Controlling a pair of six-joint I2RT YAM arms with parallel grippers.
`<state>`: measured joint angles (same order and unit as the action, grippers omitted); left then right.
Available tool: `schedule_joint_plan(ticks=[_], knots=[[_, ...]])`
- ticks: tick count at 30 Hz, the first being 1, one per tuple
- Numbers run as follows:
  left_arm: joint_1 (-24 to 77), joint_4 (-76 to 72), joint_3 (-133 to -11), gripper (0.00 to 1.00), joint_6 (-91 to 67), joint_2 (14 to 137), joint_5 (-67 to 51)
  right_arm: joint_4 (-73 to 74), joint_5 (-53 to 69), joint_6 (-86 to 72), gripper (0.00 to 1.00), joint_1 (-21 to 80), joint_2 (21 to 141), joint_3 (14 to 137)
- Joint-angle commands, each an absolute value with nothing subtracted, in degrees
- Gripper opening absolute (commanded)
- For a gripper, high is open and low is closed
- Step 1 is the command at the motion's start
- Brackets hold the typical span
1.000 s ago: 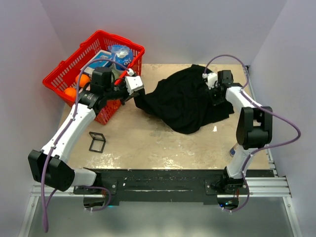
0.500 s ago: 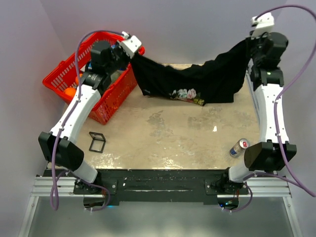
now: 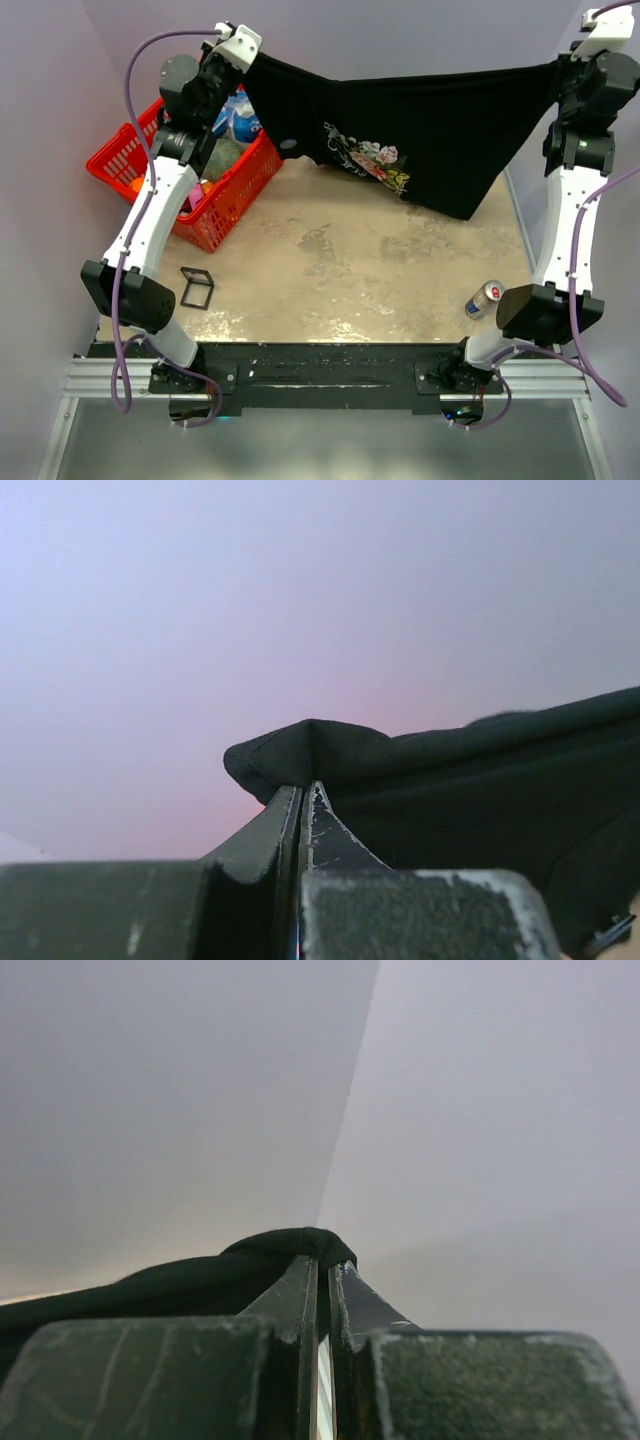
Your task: Remove the brooch from the garment
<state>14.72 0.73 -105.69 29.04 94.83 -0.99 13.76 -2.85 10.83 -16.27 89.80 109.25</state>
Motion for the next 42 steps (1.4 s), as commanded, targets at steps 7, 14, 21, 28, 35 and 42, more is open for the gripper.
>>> schedule_joint_plan(ticks=[7,14,21,28,35,42], knots=[[15.2,-15.7,-114.4,0.00,28.3,90.4,-6.5,11.0,-0.2,8.1,0.00,-17.3,90.2,125.6],[18.5,-19.0,-112.8,0.00,35.5,85.8,-9.2,8.5,-2.4,6.4,0.00,-17.8,88.7,128.0],[22.7,-17.6,-119.2,0.00,48.4,83.9,-12.9,7.1,4.6,5.7,0.00,-18.3,85.3,129.0],[22.7,-20.0,-119.7,0.00,46.8,78.3,-11.3,9.7,6.3,8.0,0.00,-18.3,78.5,126.8],[22.7,-20.7,-118.9,0.00,47.5,72.4,-11.1,13.5,11.7,10.2,0.00,-18.2,70.9,123.7],[22.7,-20.4,-123.4,0.00,51.8,73.2,-11.4,15.7,10.7,7.1,0.00,-18.3,66.9,121.0]])
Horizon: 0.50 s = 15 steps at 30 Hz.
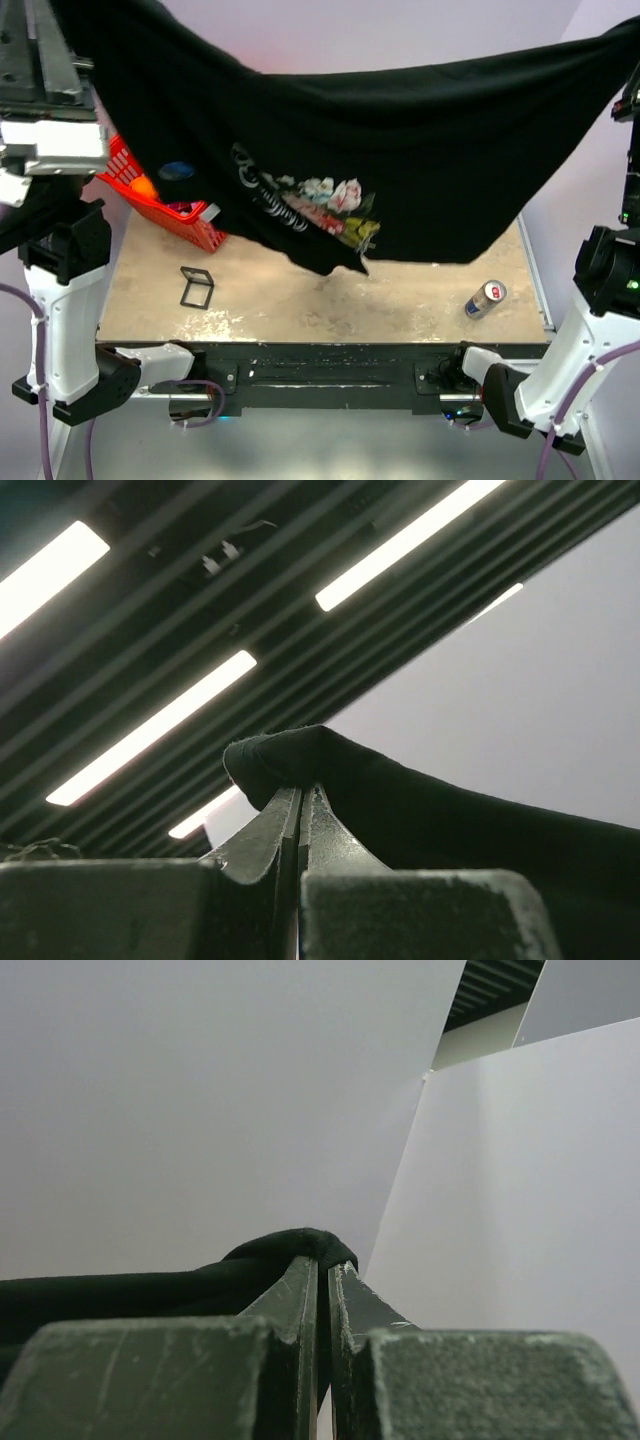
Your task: Remove the brooch from the garment
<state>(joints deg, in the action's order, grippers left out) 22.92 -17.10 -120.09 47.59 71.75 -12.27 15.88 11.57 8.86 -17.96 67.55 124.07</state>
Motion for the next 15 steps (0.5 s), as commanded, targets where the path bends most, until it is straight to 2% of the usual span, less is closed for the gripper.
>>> schedule_joint_plan(ticks=[1,5,8,15], knots=[[22.7,-20.6,-123.6,0.00,52.9,73.6,-10.8,15.6,10.5,6.6,0.00,-18.3,66.8,120.6],[22.7,-19.9,-121.3,0.00,52.7,75.5,-11.9,14.0,8.9,6.7,0.00,-18.3,68.0,117.4],[22.7,-21.7,-112.4,0.00,53.3,74.6,-14.1,10.3,9.5,5.8,0.00,-18.2,68.9,111.6],[19.3,-24.5,-94.2,0.00,55.6,79.8,-12.7,0.5,17.0,-5.2,0.00,-16.8,74.4,89.7]])
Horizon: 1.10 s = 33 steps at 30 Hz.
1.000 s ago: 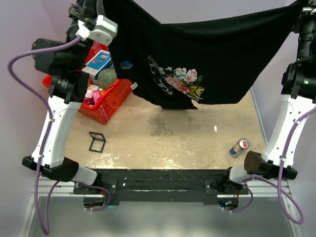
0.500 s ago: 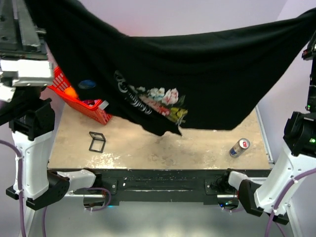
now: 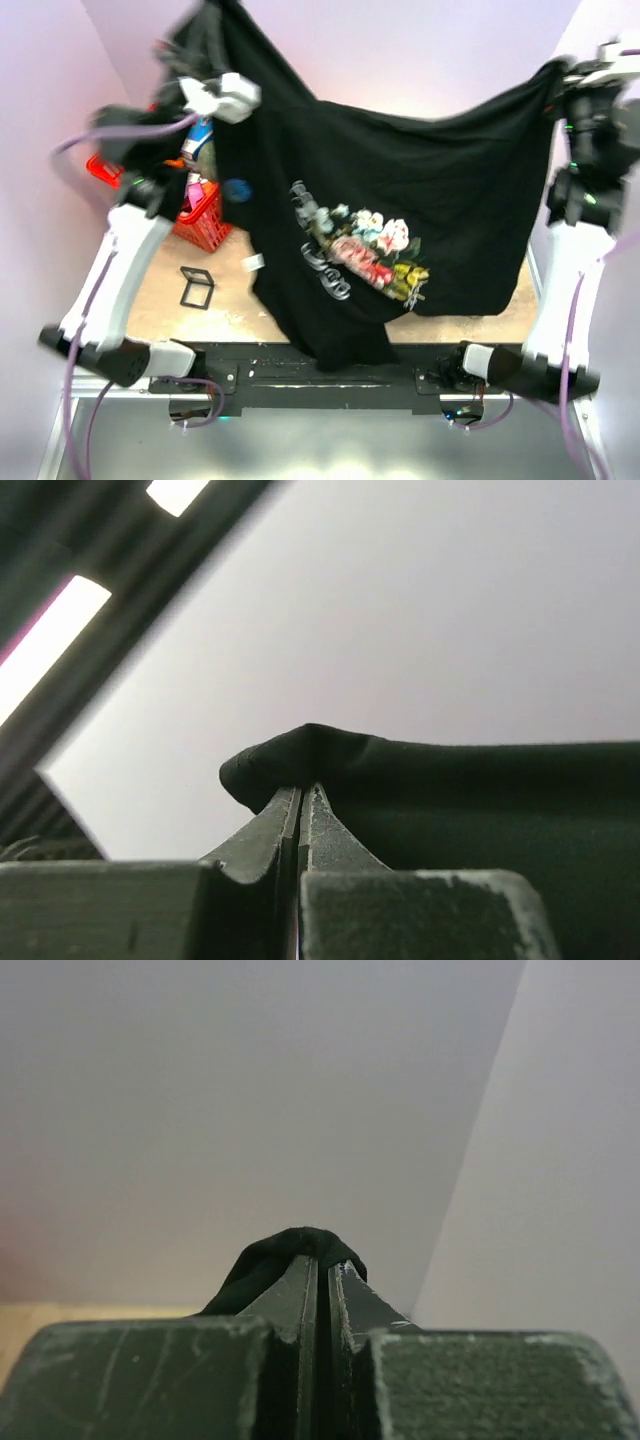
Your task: Remove the brooch from the garment
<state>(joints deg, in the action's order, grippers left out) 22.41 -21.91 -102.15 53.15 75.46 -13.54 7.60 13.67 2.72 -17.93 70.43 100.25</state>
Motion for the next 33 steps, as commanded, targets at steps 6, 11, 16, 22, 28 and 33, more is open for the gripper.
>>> schedule_joint_plan(ticks=[6,11,16,22,28,33], knots=[[17.4,-22.9,-87.9,0.00,51.3,91.3,-12.9,-7.1,14.6,-2.3,0.00,-10.1,84.4,82.7],[19.0,-21.9,-86.8,0.00,54.3,99.7,-14.0,-8.5,10.6,-1.1,0.00,-8.3,98.9,88.6],[19.2,-19.3,-94.4,0.00,55.0,110.3,-11.4,-11.5,1.6,4.7,0.00,-6.8,104.6,90.3],[20.1,-22.7,-97.3,0.00,53.4,115.7,-8.8,-17.8,-12.8,10.2,0.00,-2.6,106.3,87.7],[21.4,-24.5,-97.4,0.00,53.4,118.0,-9.6,-24.7,-23.4,15.1,0.00,-0.6,112.9,89.3],[21.6,-27.1,-104.3,0.00,49.9,124.4,-8.7,-25.0,-29.8,16.6,0.00,-1.4,120.1,96.8]])
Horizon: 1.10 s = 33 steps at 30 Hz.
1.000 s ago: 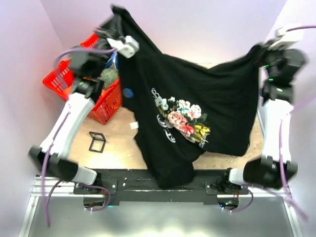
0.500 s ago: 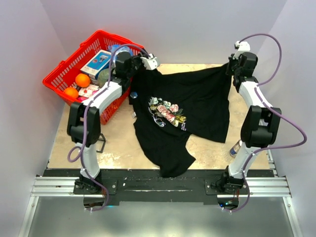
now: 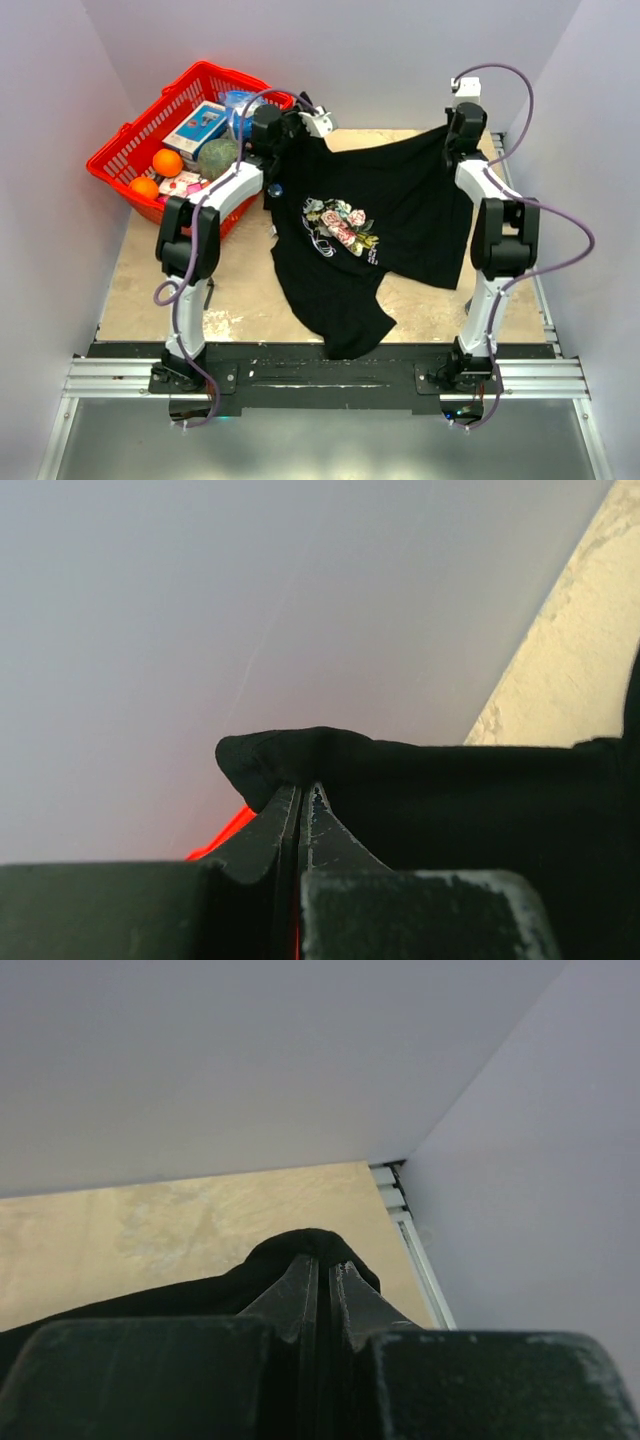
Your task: Remove the brooch from the garment
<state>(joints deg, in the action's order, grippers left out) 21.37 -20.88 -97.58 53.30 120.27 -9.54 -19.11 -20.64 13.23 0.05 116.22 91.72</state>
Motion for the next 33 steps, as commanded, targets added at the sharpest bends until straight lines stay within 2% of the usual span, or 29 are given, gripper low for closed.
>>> schedule_joint_plan(ticks=[1,4,5,6,8,9,12,13,15,17,20,21,25,28,30,32,33], knots=[[22.0,-27.3,-106.1,0.00,49.4,125.6,-8.5,-26.2,-29.9,18.5,0.00,-1.6,120.8,96.9],[22.8,-26.4,-115.5,0.04,49.1,131.8,-7.4,-26.9,-33.9,22.7,0.00,-2.7,126.3,103.3],[23.1,-26.4,-117.2,0.07,49.6,134.9,-6.9,-25.9,-34.7,22.6,0.00,-3.2,129.6,105.4],[23.3,-27.2,-118.8,0.16,50.3,136.4,-5.6,-24.6,-34.7,21.8,0.03,-3.5,130.8,107.2],[23.7,-28.9,-121.2,0.34,50.2,138.7,-3.9,-23.2,-31.0,21.8,0.22,-3.6,131.1,109.2],[23.9,-30.5,-121.2,0.50,49.8,138.5,-2.0,-22.1,-29.0,20.8,0.34,-3.6,130.6,109.5],[24.6,-31.1,-116.8,0.66,47.1,133.5,-2.0,-12.3,-17.5,14.9,0.61,-3.5,126.9,112.3],[24.9,-31.6,-111.8,0.74,46.1,131.2,-2.7,-8.5,-13.8,13.9,0.64,-3.5,125.6,111.8],[25.4,-31.7,-105.5,0.78,42.5,122.7,-4.5,-6.4,-5.1,12.8,0.68,-3.3,119.9,108.8],[26.4,-30.4,-95.8,0.79,39.3,113.2,-5.7,-2.2,6.5,12.9,0.68,-3.3,115.6,102.6],[26.8,-20.6,-84.1,0.70,32.5,101.3,-12.2,5.3,15.4,18.0,0.66,-3.3,108.6,92.9],[26.9,-14.0,-81.2,0.63,30.9,98.8,-16.1,7.9,20.1,21.8,0.66,-3.3,107.2,90.8],[27.0,2.7,-69.3,0.48,32.1,91.3,-25.6,25.6,27.1,33.5,0.65,-3.3,102.9,82.2],[27.5,6.3,-64.5,0.40,32.4,89.6,-28.9,33.6,28.4,42.1,0.55,-3.2,102.3,77.8],[28.6,6.2,-63.4,0.32,32.0,91.1,-29.8,35.4,27.8,47.1,0.46,-3.2,101.5,75.5],[29.6,4.9,-62.5,0.29,32.4,93.5,-30.0,34.6,26.1,48.8,0.36,-3.3,100.5,72.3],[30.7,5.0,-62.7,0.26,33.0,94.5,-30.1,34.0,25.5,50.3,0.35,-3.3,100.3,71.4]])
